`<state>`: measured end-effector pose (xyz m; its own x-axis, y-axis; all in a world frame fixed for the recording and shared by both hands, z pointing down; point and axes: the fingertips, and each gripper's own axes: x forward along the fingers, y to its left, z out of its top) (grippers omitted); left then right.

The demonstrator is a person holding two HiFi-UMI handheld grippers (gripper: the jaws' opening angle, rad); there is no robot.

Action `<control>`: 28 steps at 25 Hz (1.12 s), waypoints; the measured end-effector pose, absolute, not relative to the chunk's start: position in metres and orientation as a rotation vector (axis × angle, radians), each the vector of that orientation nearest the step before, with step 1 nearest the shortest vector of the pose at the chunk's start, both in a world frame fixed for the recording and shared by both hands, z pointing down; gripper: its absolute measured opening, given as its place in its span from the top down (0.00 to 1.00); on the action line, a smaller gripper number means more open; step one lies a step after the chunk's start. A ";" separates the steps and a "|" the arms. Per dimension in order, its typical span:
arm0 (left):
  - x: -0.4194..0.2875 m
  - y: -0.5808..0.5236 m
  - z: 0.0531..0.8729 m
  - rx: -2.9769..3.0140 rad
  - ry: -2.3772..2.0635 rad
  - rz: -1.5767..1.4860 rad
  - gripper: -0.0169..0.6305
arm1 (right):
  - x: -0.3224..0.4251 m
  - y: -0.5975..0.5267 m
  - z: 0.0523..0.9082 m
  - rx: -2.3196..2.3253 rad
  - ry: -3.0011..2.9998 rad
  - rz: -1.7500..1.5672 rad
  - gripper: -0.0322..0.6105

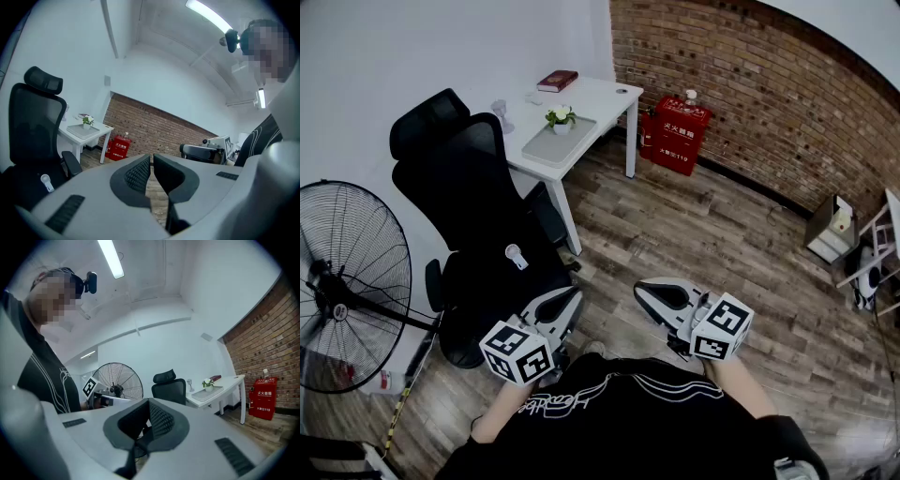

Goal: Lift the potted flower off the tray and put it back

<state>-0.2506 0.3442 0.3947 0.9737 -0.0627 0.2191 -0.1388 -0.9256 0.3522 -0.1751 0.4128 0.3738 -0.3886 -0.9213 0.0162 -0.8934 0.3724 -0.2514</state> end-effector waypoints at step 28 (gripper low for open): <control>-0.201 0.318 0.388 2.792 -0.081 0.272 0.90 | -0.114 0.405 0.379 -1.887 2.405 -0.269 0.54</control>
